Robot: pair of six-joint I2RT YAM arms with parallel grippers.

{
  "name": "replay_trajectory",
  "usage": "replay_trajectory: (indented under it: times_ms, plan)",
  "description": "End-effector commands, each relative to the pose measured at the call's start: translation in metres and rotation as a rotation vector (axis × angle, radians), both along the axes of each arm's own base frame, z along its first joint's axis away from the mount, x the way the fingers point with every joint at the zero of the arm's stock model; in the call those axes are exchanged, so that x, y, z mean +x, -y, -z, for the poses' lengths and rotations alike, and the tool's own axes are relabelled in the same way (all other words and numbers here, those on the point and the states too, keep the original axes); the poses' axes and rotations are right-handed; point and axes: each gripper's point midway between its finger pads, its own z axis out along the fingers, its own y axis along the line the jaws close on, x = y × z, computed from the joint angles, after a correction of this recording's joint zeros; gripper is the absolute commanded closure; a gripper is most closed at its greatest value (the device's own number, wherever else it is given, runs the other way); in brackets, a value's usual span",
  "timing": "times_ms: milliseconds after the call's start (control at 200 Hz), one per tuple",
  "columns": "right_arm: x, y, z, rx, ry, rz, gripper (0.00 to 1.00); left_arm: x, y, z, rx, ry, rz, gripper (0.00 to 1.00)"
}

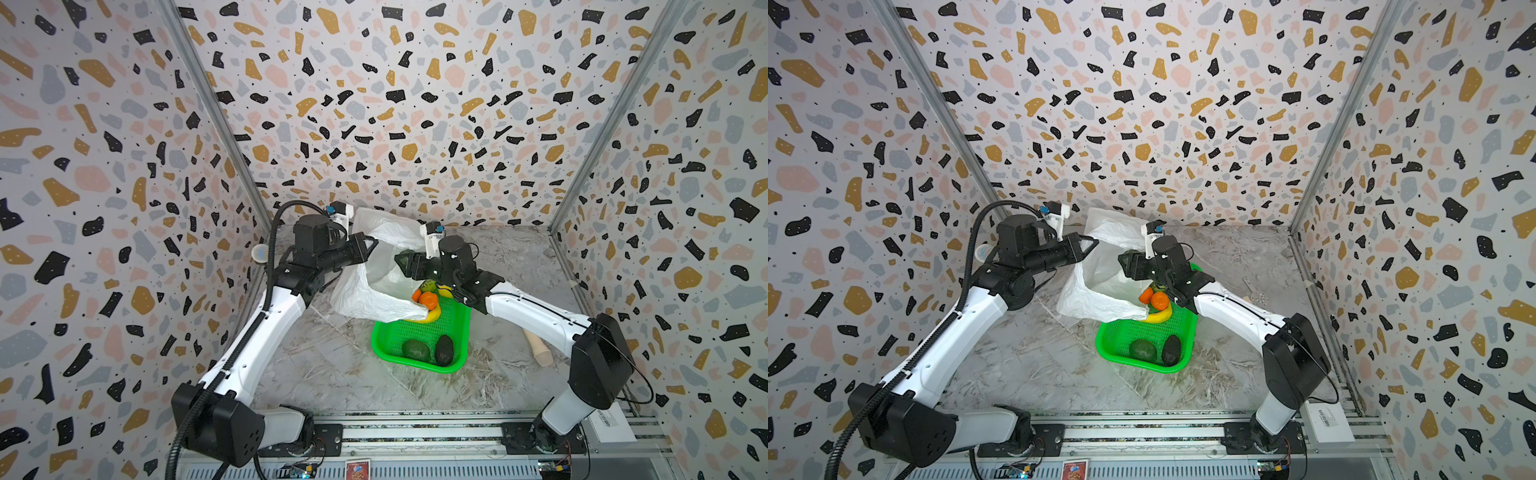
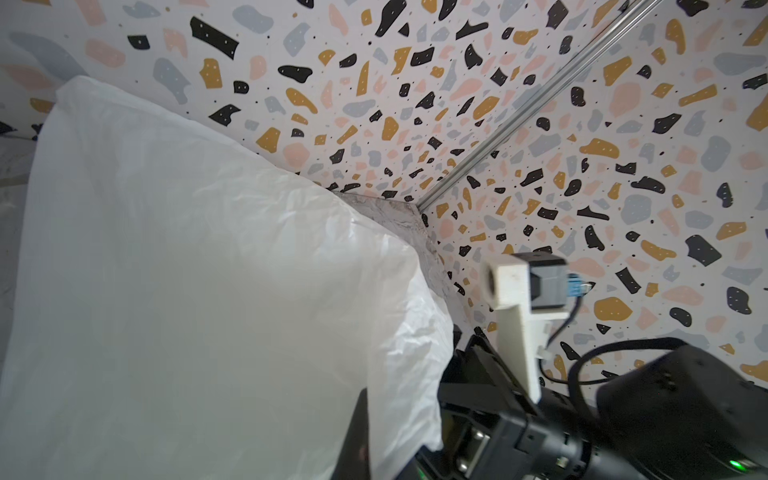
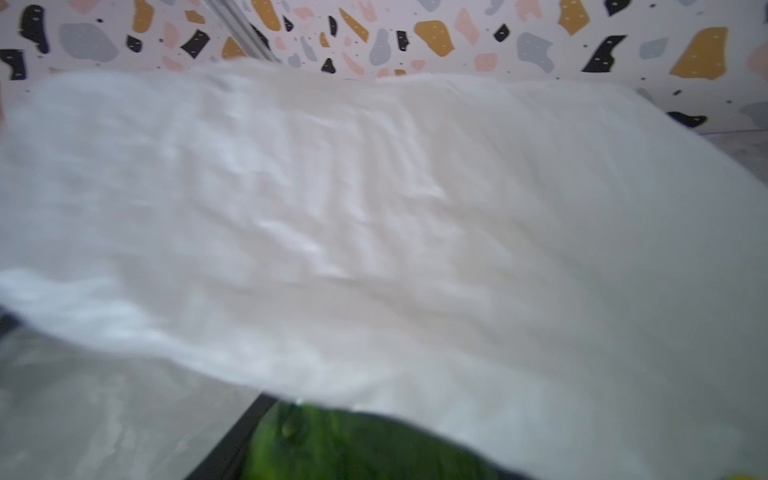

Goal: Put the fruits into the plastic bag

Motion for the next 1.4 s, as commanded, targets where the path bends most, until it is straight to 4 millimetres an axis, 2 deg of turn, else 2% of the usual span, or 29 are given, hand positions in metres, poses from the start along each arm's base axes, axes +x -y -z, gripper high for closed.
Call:
replay_trajectory:
  times_ms: [0, 150, 290, 365, 486, 606, 731, 846, 931, 1011, 1131, 1221, 1322, 1397]
  plan:
    - [-0.013, -0.020, -0.044, 0.083, 0.092, -0.116, 0.41, -0.006, 0.002, -0.010, -0.037, 0.034, 0.014, 1.00]
    - [-0.020, -0.047, -0.027, 0.081, 0.027, -0.208, 0.40, -0.008, 0.008, -0.017, -0.152, 0.011, 0.025, 1.00]
    - [-0.011, -0.072, -0.005, 0.066, -0.076, -0.266, 0.38, -0.006, 0.009, -0.016, -0.234, -0.034, 0.012, 1.00]
    - [-0.004, -0.083, 0.006, 0.054, -0.118, -0.295, 0.32, -0.004, 0.006, -0.015, -0.261, -0.054, -0.003, 1.00]
    - [0.000, -0.092, 0.009, 0.075, -0.154, -0.342, 0.02, -0.001, -0.001, -0.015, -0.285, -0.054, -0.010, 1.00]
    - [-0.002, -0.088, 0.006, 0.072, -0.142, -0.333, 0.01, 0.000, -0.004, -0.006, -0.332, -0.100, -0.019, 1.00]
    - [-0.003, -0.073, 0.004, 0.040, -0.122, -0.303, 0.01, 0.002, -0.009, 0.004, -0.317, -0.112, -0.037, 1.00]
    - [-0.012, -0.053, -0.015, 0.017, -0.046, -0.288, 0.00, 0.006, -0.015, 0.020, -0.259, -0.125, -0.064, 1.00]
    - [-0.021, -0.031, -0.033, -0.010, 0.031, -0.263, 0.00, 0.008, -0.020, 0.031, -0.215, -0.131, -0.075, 1.00]
    - [-0.028, 0.000, -0.035, -0.054, 0.059, -0.208, 0.01, 0.009, -0.025, 0.041, -0.166, -0.138, -0.088, 1.00]
    - [-0.035, 0.051, -0.007, -0.187, 0.017, -0.103, 0.01, 0.009, -0.035, 0.052, -0.091, -0.135, -0.114, 1.00]
    - [-0.045, 0.079, 0.017, -0.297, 0.019, -0.052, 0.01, 0.010, -0.040, 0.057, -0.062, -0.128, -0.118, 1.00]
    - [-0.055, 0.100, 0.055, -0.415, -0.030, -0.032, 0.01, 0.013, -0.044, 0.068, -0.034, -0.139, -0.119, 1.00]
    - [-0.064, 0.103, 0.083, -0.493, -0.068, -0.068, 0.03, 0.015, -0.048, 0.079, -0.011, -0.165, -0.123, 1.00]
